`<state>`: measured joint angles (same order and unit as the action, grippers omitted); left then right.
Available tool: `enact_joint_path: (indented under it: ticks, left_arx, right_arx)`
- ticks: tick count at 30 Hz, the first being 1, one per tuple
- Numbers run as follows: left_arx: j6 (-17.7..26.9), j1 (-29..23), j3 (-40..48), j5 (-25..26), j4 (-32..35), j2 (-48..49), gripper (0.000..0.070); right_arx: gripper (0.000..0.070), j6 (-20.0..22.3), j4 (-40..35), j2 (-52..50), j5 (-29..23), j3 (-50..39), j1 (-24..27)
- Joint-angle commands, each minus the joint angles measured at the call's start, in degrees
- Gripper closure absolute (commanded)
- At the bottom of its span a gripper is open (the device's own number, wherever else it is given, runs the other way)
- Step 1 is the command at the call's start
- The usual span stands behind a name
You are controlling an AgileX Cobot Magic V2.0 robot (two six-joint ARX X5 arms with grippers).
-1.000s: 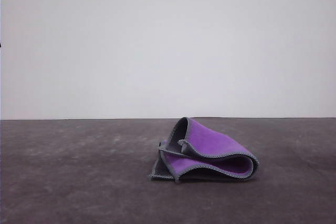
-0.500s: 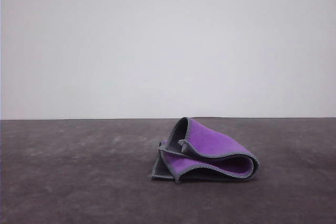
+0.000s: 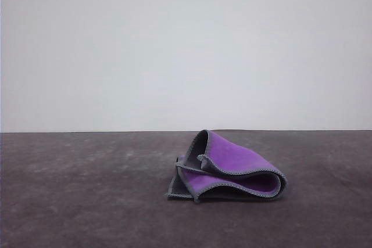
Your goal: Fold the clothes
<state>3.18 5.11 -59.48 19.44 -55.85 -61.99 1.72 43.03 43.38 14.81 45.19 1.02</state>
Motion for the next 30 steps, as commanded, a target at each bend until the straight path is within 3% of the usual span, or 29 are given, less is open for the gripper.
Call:
enact_joint_path:
  ticks: [1,3,7,10,15,22,30]
  left_arx:
    - [0.03,0.08,-0.33,0.06,0.57,2.08,0.0689]
    - [2.06,0.26,0.42,0.09,2.45,5.16,0.0689]
    - [-0.30,-0.36,6.84,-0.81,13.05,13.59,0.0689]
    - [-1.28,-0.92,15.46,-2.83,23.72,20.38,0.0689]
    - [-2.46,-1.10,29.58,-5.55,34.68,30.45,0.0689]
    - [-5.00,-1.14,46.17,-13.62,43.09,45.63,0.0689]
    - [-5.85,-2.81,55.33,-14.30,43.88,59.77,0.0689]
  right_arx:
    - [0.0693,-0.37,-0.61,0.31,0.11,0.76,-0.07]
    - [0.0693,-0.37,-0.61,0.31,0.11,0.76,-0.07]
    - [0.0693,-0.37,-0.61,0.31,0.13,0.76,-0.07]
    - [0.0693,-0.37,-0.61,0.31,0.13,0.76,-0.07]
    - [0.0693,-0.37,-0.61,0.31,0.11,0.76,-0.07]
    - [0.0693,-0.37,-0.61,0.31,0.11,0.76,-0.07]
    - [0.0693,-0.37,-0.61,0.31,0.11,0.76,-0.07]
